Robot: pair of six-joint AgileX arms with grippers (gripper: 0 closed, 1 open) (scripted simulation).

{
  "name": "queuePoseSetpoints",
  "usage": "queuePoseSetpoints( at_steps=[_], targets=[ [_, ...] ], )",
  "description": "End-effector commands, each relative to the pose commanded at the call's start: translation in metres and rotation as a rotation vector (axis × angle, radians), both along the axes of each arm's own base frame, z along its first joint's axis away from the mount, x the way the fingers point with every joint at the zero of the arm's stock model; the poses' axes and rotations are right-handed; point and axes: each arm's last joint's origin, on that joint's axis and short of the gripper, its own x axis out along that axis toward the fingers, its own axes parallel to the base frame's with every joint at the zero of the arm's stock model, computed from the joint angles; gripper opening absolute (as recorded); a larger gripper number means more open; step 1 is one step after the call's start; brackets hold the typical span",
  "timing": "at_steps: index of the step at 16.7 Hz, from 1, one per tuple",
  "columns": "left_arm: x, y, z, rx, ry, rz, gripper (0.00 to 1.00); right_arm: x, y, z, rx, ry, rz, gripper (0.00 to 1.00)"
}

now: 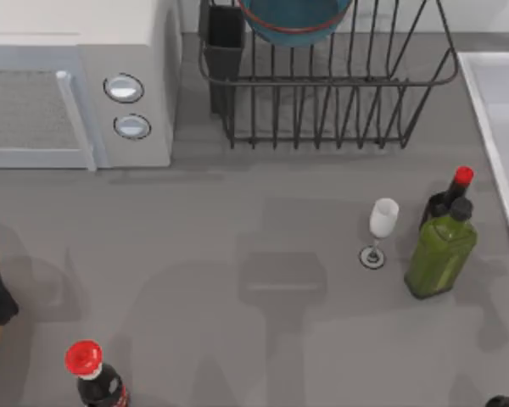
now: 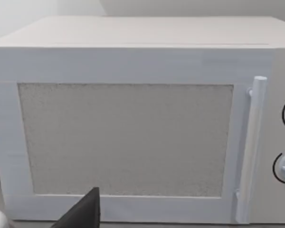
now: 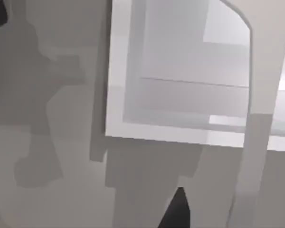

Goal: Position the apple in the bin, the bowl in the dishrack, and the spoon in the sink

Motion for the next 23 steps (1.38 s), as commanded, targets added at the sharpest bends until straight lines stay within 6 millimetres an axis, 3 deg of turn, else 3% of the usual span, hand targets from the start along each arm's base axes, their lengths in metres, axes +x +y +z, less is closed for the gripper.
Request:
queuePoseSetpoints(
  at_steps=[5,10,17,23],
  targets=[
    [0.000,0.000,0.000,0.000,0.000,0.000,1.00,0.081,-0.015,-0.009,0.003,0.019,0.000,0.00],
    [0.000,0.000,0.000,0.000,0.000,0.000,1.00,0.135,-0.027,-0.031,0.001,-0.012,-0.003,0.00],
    [0.000,0.000,0.000,0.000,0.000,0.000,1.00,0.159,-0.036,-0.064,0.000,-0.029,-0.007,0.00],
    [0.000,0.000,0.000,0.000,0.000,0.000,1.00,0.160,-0.033,-0.066,0.001,-0.027,-0.003,0.00]
  ],
)
